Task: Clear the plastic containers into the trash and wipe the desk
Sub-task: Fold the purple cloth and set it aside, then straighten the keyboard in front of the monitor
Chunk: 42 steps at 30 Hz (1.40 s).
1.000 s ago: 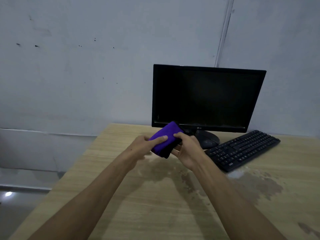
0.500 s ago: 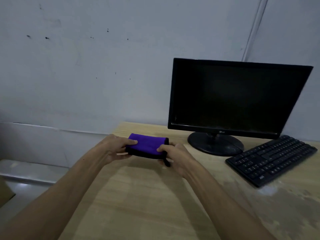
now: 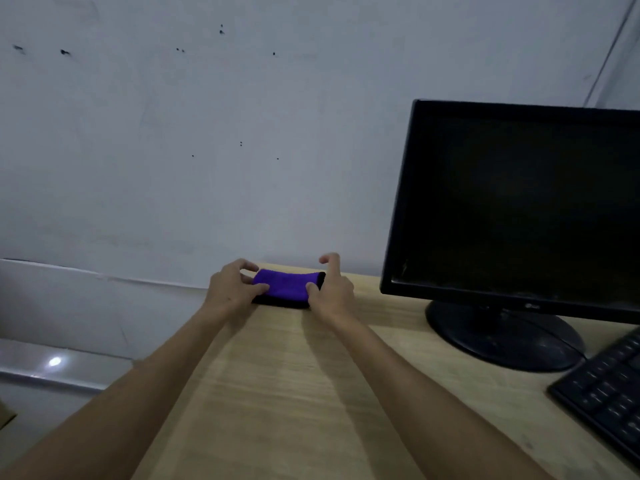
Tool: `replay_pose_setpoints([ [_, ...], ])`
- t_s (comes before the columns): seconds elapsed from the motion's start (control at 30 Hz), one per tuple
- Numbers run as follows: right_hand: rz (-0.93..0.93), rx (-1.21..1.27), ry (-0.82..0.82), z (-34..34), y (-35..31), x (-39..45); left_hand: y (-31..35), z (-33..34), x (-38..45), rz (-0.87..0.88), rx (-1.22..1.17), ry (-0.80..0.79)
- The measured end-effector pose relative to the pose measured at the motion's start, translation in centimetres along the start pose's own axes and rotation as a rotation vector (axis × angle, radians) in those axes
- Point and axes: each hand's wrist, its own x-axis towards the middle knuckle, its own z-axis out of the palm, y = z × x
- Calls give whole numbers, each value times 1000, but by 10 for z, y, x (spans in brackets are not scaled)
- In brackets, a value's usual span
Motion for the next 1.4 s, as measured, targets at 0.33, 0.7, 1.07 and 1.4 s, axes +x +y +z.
replay_pose_setpoints([
  [0.33,-372,-600,-2,4,20,-5,-6,16,-9,443,505,-44],
  [0.7,-353,-342,-161,-104,21,-92,85,42,-120,472,391,-161],
  [1.07,-131,-251,133,-311,131,-174,194,193,-250,664,336,-355],
  [1.4,55,-316,259,-399,215,-195,254,319,-277,519,726,-491],
])
